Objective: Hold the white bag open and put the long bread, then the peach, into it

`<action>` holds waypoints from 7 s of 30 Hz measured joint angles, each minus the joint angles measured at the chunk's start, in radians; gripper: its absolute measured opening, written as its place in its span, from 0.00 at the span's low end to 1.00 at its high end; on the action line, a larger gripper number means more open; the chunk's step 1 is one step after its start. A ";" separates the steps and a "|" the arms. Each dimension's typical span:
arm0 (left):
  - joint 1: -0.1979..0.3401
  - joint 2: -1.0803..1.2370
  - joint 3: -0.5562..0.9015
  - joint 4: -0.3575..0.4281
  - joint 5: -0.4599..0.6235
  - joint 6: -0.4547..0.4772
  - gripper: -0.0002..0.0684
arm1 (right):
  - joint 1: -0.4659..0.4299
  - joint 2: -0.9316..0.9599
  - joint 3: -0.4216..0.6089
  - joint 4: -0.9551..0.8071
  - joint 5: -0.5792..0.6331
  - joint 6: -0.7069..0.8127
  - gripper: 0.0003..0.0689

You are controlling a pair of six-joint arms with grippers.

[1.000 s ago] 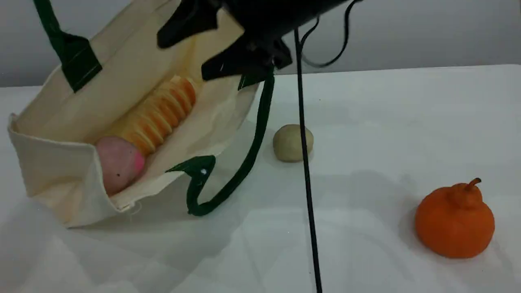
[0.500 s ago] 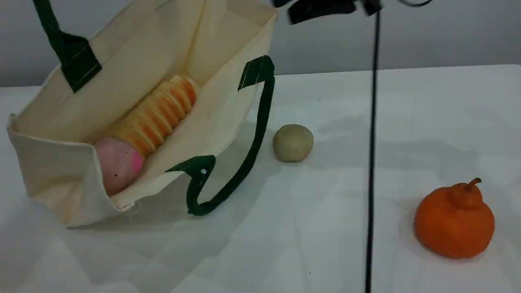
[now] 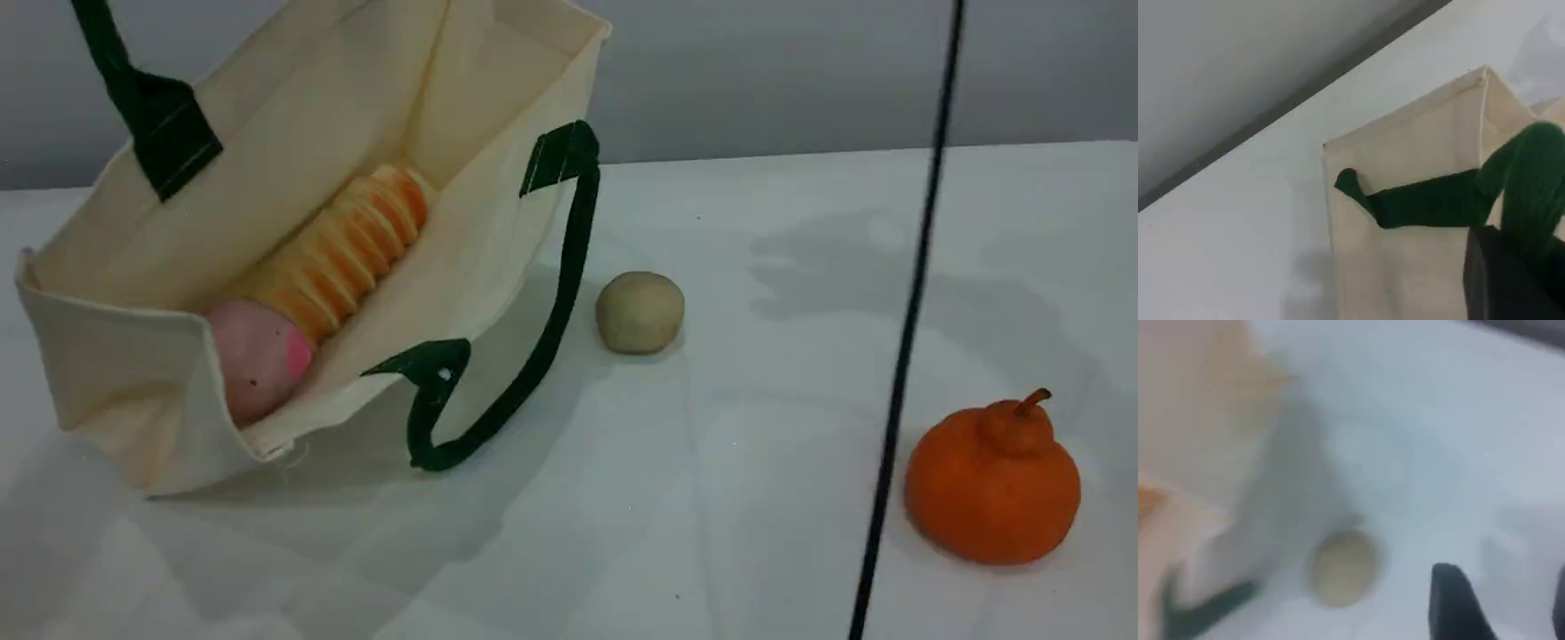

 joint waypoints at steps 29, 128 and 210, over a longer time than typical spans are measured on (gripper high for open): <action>0.000 0.000 0.000 -0.101 -0.004 -0.003 0.26 | 0.000 0.001 -0.021 -0.222 -0.039 0.116 0.76; 0.000 -1.451 1.451 0.174 -0.133 -0.366 0.83 | 0.001 -1.795 1.401 -0.372 0.053 0.373 0.77; 0.192 -1.729 1.502 0.206 -0.135 -0.425 0.83 | -0.200 -2.094 1.432 -0.341 0.012 0.341 0.77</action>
